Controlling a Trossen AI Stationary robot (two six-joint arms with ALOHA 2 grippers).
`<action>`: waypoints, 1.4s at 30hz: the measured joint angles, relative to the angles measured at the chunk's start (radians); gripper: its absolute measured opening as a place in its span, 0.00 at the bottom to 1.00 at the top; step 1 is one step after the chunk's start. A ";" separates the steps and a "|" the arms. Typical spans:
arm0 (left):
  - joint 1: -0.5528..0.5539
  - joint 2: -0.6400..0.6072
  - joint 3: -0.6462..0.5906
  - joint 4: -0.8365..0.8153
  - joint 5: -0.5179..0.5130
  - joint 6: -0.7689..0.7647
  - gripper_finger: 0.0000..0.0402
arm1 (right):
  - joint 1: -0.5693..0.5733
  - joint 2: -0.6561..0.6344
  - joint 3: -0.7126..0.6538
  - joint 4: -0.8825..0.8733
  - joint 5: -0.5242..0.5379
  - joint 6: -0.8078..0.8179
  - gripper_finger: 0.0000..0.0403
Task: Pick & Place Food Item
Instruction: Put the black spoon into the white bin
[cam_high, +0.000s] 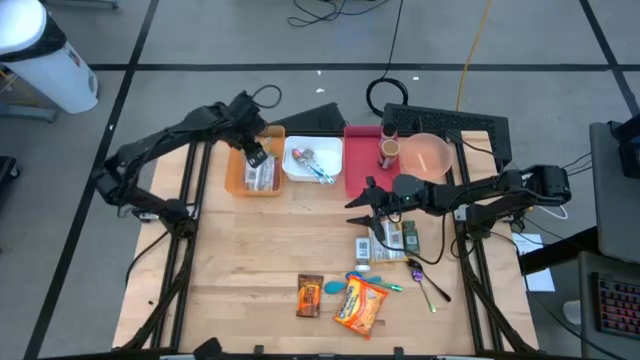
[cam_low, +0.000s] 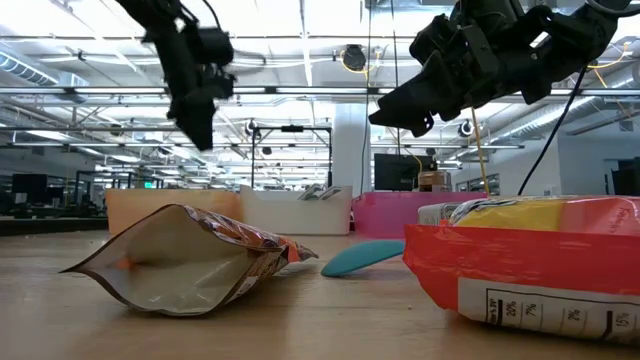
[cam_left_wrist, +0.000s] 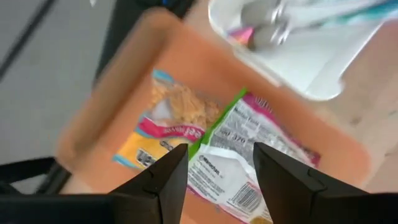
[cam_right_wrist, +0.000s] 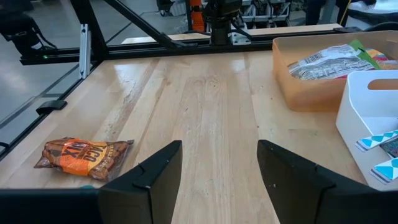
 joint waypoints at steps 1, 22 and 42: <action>-0.003 -0.026 0.005 -0.001 0.001 -0.005 0.46 | 0.000 0.000 0.000 0.000 0.000 0.000 0.50; -0.246 -0.614 -0.031 -0.057 0.011 -0.218 0.46 | 0.000 0.000 0.000 -0.007 0.000 0.000 0.50; -0.540 -0.741 -0.773 1.084 0.019 -0.298 0.46 | 0.000 0.000 0.000 -0.013 0.000 0.000 0.50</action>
